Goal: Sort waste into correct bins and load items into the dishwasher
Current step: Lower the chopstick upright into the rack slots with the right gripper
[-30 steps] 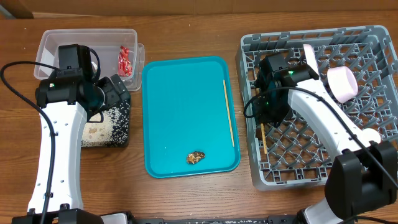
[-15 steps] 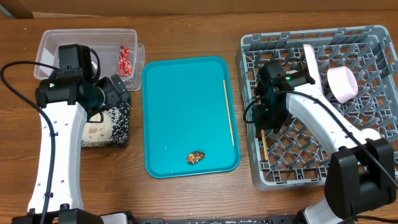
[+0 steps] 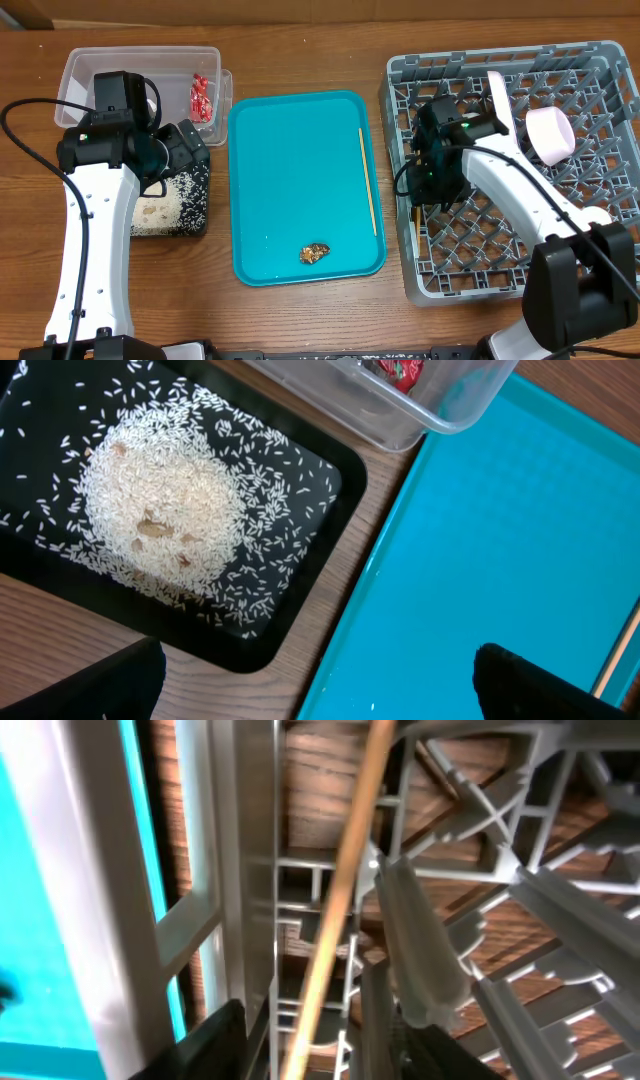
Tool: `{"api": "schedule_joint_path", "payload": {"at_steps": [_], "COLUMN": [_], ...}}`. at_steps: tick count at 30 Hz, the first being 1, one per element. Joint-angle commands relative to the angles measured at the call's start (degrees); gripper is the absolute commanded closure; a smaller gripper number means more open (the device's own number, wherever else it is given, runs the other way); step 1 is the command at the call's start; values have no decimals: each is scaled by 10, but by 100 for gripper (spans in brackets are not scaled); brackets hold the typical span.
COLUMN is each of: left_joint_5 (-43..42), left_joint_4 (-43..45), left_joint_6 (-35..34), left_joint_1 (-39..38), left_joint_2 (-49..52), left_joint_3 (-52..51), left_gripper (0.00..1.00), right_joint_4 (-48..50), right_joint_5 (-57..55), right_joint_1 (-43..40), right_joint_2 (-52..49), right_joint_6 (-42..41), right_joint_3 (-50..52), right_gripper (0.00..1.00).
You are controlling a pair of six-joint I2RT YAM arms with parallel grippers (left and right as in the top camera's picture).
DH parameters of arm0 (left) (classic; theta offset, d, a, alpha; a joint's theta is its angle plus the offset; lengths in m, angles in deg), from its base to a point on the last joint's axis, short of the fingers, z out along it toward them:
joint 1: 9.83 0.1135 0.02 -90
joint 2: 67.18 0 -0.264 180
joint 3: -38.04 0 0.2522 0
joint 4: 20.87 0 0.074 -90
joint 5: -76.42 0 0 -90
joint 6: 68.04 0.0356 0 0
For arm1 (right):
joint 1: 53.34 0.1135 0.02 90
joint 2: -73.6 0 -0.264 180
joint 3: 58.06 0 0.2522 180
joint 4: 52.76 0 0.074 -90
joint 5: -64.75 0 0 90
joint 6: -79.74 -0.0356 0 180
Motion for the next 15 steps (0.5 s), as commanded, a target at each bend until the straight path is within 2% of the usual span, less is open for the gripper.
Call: {"api": "schedule_joint_path", "payload": {"at_steps": [1,13,14,15], "left_joint_5": [7,7,7,7], "left_joint_4": [0,0,0,0], "left_joint_6": [-6,-6,-6,-6], "left_joint_1": [1,1,1,1], "left_joint_2": [-10,-10,-10,-10], "left_joint_3": [12,12,12,12], "left_gripper": [0,0,0,0], "right_joint_4": [2,2,2,2], "right_joint_5": [14,14,14,14], "right_joint_1": [5,5,5,5], "right_joint_2": [-5,-5,-5,-5], "right_joint_6": [0,0,0,0], "right_joint_3": [1,1,1,1], "right_gripper": [50,49,49,43]}}
